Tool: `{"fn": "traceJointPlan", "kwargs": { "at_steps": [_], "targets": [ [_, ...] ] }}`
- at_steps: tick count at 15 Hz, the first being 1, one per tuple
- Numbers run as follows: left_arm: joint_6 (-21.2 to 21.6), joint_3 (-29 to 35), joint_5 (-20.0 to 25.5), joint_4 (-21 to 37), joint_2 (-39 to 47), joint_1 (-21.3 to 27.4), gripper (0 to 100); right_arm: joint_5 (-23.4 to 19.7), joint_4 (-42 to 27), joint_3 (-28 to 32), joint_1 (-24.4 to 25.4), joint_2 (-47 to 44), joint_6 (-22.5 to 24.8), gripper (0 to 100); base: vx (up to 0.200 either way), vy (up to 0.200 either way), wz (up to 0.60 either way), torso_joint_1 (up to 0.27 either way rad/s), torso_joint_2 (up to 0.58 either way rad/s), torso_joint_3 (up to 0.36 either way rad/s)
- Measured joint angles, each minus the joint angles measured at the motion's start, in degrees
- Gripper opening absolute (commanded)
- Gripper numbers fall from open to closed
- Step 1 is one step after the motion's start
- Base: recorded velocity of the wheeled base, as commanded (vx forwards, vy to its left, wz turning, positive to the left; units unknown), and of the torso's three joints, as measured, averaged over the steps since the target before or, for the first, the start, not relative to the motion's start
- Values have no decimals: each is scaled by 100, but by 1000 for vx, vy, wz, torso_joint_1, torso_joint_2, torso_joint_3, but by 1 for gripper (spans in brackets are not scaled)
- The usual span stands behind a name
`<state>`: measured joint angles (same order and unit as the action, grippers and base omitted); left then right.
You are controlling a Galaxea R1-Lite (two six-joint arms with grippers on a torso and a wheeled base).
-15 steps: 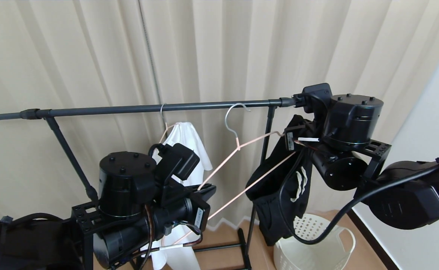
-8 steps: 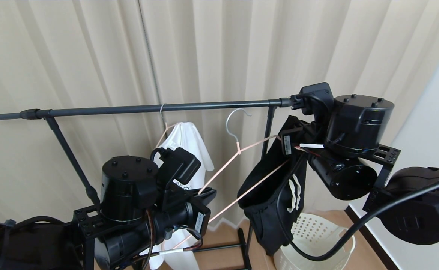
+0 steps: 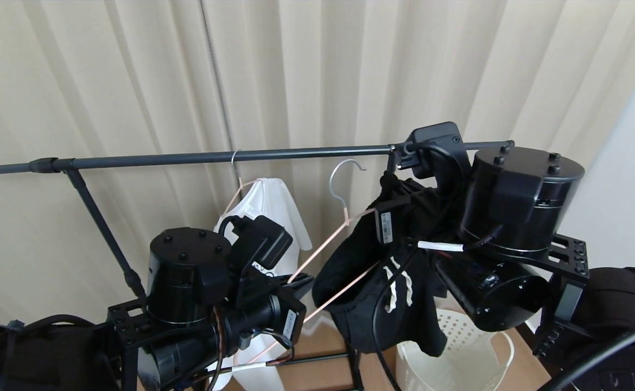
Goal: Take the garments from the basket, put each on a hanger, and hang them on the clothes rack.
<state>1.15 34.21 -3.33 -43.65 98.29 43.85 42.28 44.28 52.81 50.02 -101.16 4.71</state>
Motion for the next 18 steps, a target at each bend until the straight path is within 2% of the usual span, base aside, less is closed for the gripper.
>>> {"fn": "traceJointPlan", "kwargs": {
  "at_steps": [6, 11, 12, 15, 18],
  "targets": [
    [0, -6, 2, 0, 5, 16, 0, 4, 4, 11, 649, 72, -261, 0, 0, 0, 0, 0, 0, 0],
    [0, -20, -4, -22, -20, 28, 0, 1, 9, 11, 750, 127, -290, 0, 0, 0, 0, 0, 0, 0],
    [0, -23, -6, -24, -26, 27, 0, 0, 9, 11, 747, 127, -290, 100, 0, 0, 0, 0, 0, 0],
    [7, -166, -9, -449, -50, 27, 0, 15, 12, -9, 616, 144, -293, 100, 0, 0, 0, 0, 0, 0],
    [24, -321, -9, -633, -155, -6, 0, 9, 11, -37, 406, 245, -274, 100, 0, 0, 0, 0, 0, 0]
  ]
}}
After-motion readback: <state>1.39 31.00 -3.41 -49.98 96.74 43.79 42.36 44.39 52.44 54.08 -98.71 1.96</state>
